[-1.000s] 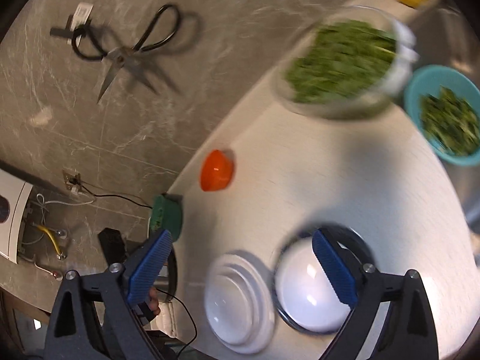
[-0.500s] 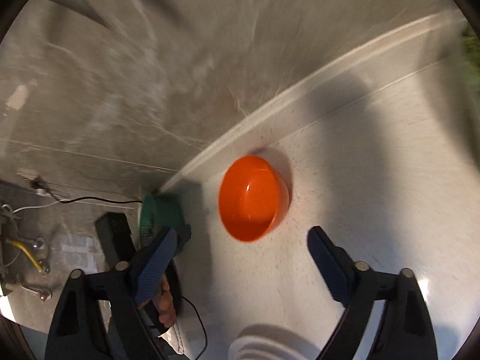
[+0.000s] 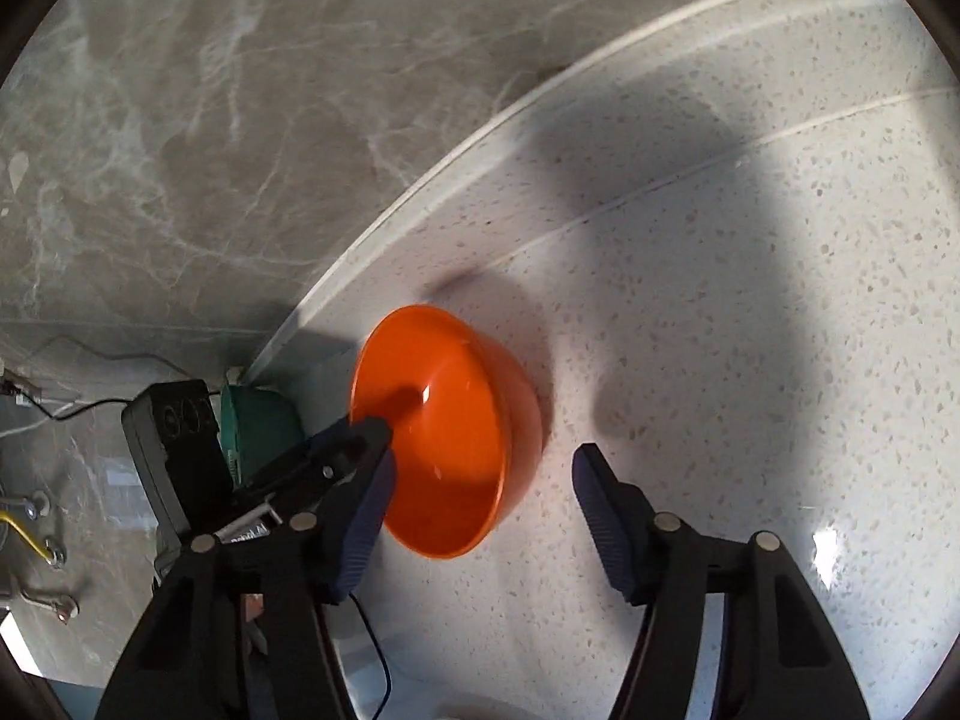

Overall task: Organize plates and bowls
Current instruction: 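Close the left tool on the orange bowl rim while the right tool grips it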

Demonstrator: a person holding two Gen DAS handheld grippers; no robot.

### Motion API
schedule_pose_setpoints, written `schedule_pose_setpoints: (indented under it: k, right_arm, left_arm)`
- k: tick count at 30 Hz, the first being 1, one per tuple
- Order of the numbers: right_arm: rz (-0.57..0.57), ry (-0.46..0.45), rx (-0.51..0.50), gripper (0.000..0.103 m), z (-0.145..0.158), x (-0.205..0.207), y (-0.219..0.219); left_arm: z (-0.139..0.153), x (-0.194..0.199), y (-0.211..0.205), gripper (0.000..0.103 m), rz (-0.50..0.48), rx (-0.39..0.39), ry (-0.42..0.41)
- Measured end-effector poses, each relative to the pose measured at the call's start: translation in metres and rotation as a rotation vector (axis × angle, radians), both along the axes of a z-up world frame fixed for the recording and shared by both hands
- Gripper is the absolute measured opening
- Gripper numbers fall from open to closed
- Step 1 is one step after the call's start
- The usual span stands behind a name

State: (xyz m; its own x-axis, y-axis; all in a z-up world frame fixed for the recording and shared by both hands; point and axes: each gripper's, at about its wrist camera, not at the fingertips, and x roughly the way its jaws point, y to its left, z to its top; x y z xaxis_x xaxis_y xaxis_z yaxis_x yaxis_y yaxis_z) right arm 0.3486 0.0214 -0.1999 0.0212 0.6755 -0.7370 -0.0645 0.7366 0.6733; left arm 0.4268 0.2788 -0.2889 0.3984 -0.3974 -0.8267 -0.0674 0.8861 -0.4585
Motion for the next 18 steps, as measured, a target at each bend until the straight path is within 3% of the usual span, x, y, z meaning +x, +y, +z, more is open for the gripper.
schedule_pose_setpoints:
  k: [3,6,8,11,18]
  right_arm:
    - [0.008,0.007,0.003,0.058,-0.004,0.002,0.003]
    - [0.014,0.018,0.008,0.048,-0.007,0.004,0.009]
    - [0.005,0.022,-0.001,0.033,-0.009,0.006,0.008]
    - [-0.009,0.042,-0.010,0.021,-0.016,0.003,0.007]
    - [-0.030,0.075,0.037,0.022,-0.019,0.004,0.003]
  left_arm:
    - [-0.007,0.006,-0.009,0.050,-0.020,-0.006,0.001]
    - [-0.010,0.008,-0.012,0.036,-0.031,-0.020,0.008]
    - [-0.011,0.009,-0.013,0.027,-0.031,-0.011,0.012]
    - [-0.013,0.013,-0.016,0.015,-0.031,-0.024,0.008]
    - [-0.008,0.012,-0.010,0.013,-0.041,-0.036,0.027]
